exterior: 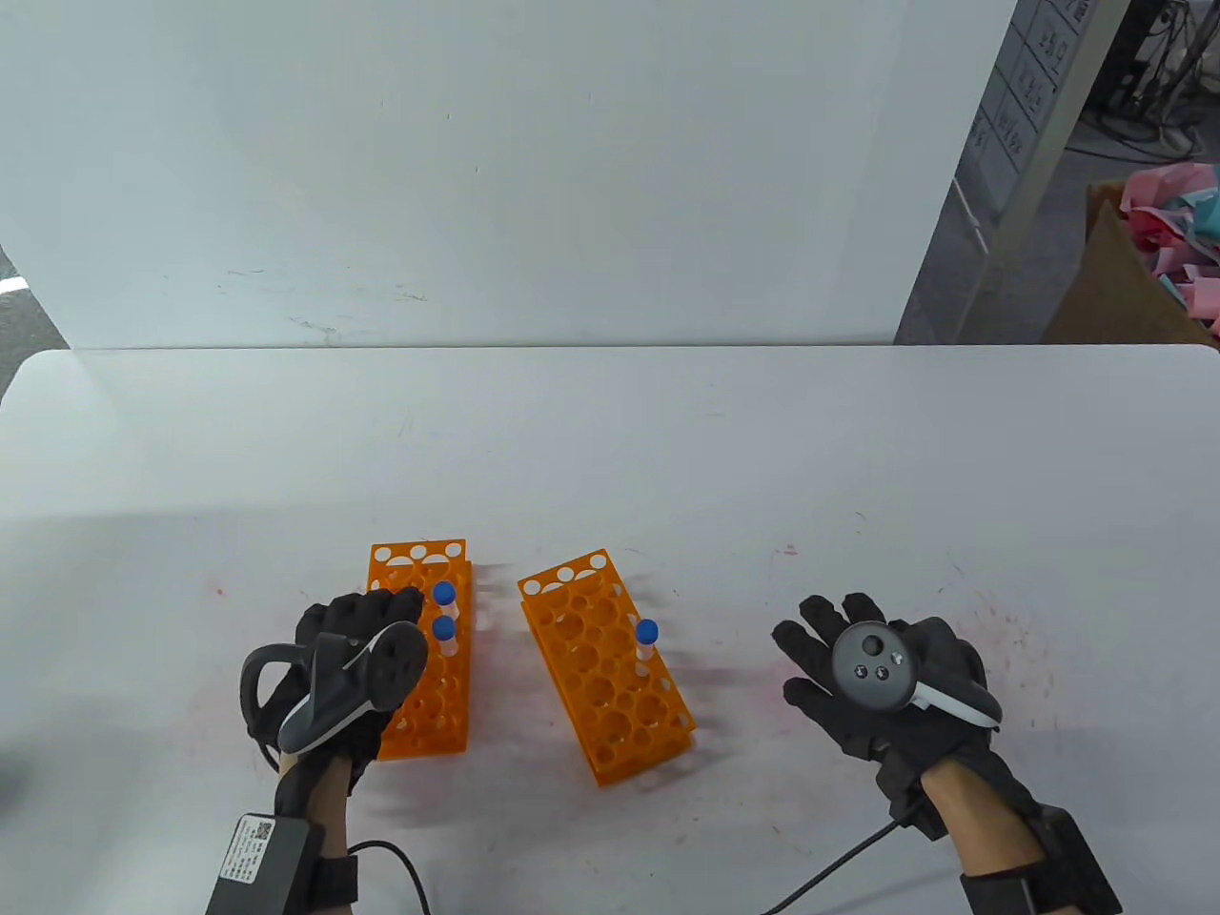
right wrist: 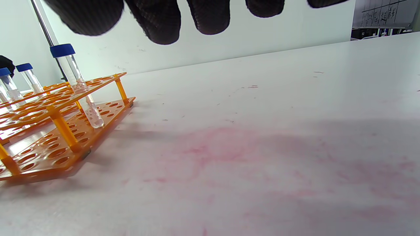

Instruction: Transfer 4 test tubes between racks (Left hand only)

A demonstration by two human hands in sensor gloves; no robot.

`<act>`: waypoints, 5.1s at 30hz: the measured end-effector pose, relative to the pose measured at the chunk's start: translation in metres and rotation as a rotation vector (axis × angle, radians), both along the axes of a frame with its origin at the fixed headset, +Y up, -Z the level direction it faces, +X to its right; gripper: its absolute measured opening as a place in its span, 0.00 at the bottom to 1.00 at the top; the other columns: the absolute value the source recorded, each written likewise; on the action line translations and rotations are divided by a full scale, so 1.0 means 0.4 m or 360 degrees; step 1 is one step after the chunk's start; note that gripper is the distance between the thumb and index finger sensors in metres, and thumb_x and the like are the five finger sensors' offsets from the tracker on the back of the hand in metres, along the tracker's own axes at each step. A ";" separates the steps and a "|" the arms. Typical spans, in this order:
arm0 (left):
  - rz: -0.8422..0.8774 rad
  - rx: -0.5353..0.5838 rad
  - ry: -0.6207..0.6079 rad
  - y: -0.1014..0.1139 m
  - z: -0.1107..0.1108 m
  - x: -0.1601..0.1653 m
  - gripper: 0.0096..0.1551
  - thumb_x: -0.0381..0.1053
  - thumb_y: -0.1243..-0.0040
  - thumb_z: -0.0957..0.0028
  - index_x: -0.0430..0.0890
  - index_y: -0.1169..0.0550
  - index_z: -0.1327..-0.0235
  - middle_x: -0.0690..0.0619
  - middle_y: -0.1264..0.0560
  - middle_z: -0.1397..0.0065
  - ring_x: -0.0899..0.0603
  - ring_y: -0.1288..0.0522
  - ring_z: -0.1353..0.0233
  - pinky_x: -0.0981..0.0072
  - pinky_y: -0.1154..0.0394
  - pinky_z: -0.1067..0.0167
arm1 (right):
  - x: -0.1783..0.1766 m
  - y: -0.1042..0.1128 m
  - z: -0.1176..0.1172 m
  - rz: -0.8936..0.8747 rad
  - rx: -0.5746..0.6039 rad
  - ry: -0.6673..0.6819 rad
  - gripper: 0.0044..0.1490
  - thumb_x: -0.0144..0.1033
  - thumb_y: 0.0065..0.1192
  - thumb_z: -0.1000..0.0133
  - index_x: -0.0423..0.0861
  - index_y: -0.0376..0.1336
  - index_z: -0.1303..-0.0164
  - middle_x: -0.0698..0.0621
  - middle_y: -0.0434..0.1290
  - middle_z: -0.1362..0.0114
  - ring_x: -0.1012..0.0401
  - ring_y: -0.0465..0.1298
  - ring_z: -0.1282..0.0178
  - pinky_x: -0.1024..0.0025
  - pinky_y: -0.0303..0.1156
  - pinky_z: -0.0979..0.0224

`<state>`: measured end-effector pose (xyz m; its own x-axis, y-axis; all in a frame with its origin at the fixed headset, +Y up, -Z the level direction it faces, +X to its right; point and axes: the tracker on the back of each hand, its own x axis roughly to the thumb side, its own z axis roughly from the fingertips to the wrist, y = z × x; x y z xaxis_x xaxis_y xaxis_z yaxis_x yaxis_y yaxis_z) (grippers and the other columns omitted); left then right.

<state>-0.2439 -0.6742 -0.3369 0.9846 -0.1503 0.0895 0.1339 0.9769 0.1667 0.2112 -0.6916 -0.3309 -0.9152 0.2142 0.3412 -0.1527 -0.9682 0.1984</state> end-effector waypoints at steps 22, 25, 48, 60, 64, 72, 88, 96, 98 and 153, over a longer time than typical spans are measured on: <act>0.0044 0.0035 0.0019 -0.016 0.001 0.012 0.32 0.55 0.38 0.51 0.55 0.29 0.31 0.52 0.20 0.32 0.42 0.19 0.34 0.41 0.26 0.33 | -0.001 -0.003 0.004 0.0027 -0.0047 -0.0007 0.40 0.58 0.44 0.40 0.55 0.49 0.18 0.43 0.46 0.11 0.33 0.44 0.17 0.24 0.45 0.26; 0.0122 0.0025 0.0022 -0.016 -0.002 0.008 0.32 0.55 0.38 0.51 0.55 0.28 0.31 0.52 0.20 0.32 0.42 0.20 0.33 0.40 0.27 0.33 | -0.001 -0.003 0.003 0.0029 -0.0053 -0.0006 0.40 0.58 0.44 0.40 0.55 0.50 0.18 0.43 0.46 0.11 0.33 0.44 0.17 0.24 0.45 0.26; 0.0292 0.0341 -0.0028 0.096 0.061 -0.029 0.31 0.59 0.40 0.50 0.56 0.26 0.32 0.54 0.19 0.37 0.42 0.19 0.38 0.41 0.26 0.35 | 0.010 0.014 0.003 -0.0008 0.0005 -0.0014 0.40 0.58 0.44 0.41 0.55 0.49 0.18 0.43 0.47 0.11 0.34 0.45 0.17 0.24 0.46 0.26; 0.0238 0.0253 -0.0130 0.125 0.077 0.015 0.31 0.63 0.39 0.51 0.53 0.23 0.36 0.56 0.15 0.45 0.44 0.16 0.44 0.42 0.23 0.38 | 0.012 0.017 0.002 -0.0013 0.0020 -0.0018 0.40 0.58 0.44 0.40 0.56 0.48 0.18 0.43 0.47 0.11 0.34 0.45 0.17 0.24 0.46 0.26; 0.0229 0.0240 -0.0204 0.120 0.078 0.048 0.31 0.63 0.39 0.52 0.53 0.23 0.36 0.56 0.15 0.46 0.44 0.16 0.45 0.42 0.23 0.38 | 0.012 0.017 0.003 -0.0006 0.0018 -0.0017 0.40 0.58 0.44 0.40 0.56 0.48 0.18 0.43 0.47 0.11 0.34 0.45 0.17 0.24 0.46 0.26; 0.0283 0.0318 -0.0467 0.103 0.088 0.143 0.32 0.63 0.38 0.52 0.54 0.25 0.35 0.57 0.16 0.45 0.44 0.17 0.44 0.41 0.24 0.37 | 0.012 0.016 0.003 0.0001 0.0008 -0.0011 0.40 0.58 0.44 0.40 0.56 0.47 0.18 0.43 0.47 0.11 0.34 0.45 0.17 0.24 0.46 0.26; 0.0252 0.0270 -0.0656 0.086 0.107 0.229 0.34 0.68 0.40 0.56 0.53 0.22 0.40 0.58 0.15 0.49 0.44 0.16 0.46 0.41 0.23 0.39 | 0.011 0.016 0.003 0.0005 -0.0022 -0.0013 0.38 0.55 0.45 0.39 0.56 0.48 0.18 0.43 0.47 0.11 0.34 0.45 0.17 0.24 0.46 0.26; 0.0294 0.0327 -0.0751 0.060 0.114 0.260 0.34 0.68 0.40 0.56 0.53 0.23 0.39 0.57 0.16 0.48 0.44 0.16 0.45 0.41 0.24 0.38 | 0.010 0.016 0.002 0.0012 -0.0023 -0.0012 0.38 0.55 0.45 0.39 0.56 0.48 0.18 0.43 0.47 0.11 0.33 0.45 0.17 0.24 0.46 0.26; 0.0263 0.0312 -0.0764 0.054 0.115 0.268 0.34 0.68 0.40 0.56 0.53 0.23 0.39 0.58 0.16 0.48 0.44 0.16 0.45 0.41 0.24 0.38 | 0.011 0.016 0.002 0.0009 -0.0025 -0.0013 0.38 0.55 0.45 0.39 0.56 0.48 0.18 0.43 0.47 0.11 0.34 0.45 0.17 0.24 0.46 0.26; 0.0218 -0.0029 -0.0884 -0.021 0.100 0.327 0.32 0.61 0.41 0.52 0.53 0.26 0.33 0.57 0.17 0.43 0.44 0.17 0.41 0.42 0.24 0.36 | 0.000 0.009 0.004 0.0040 -0.0056 0.0032 0.38 0.56 0.44 0.39 0.55 0.50 0.18 0.43 0.48 0.11 0.33 0.45 0.17 0.24 0.46 0.26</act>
<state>-0.1129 -0.6826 -0.2970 0.7995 -0.0180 0.6004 -0.0972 0.9825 0.1589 0.2114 -0.6880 -0.3291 -0.9136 0.2033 0.3521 -0.1241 -0.9641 0.2349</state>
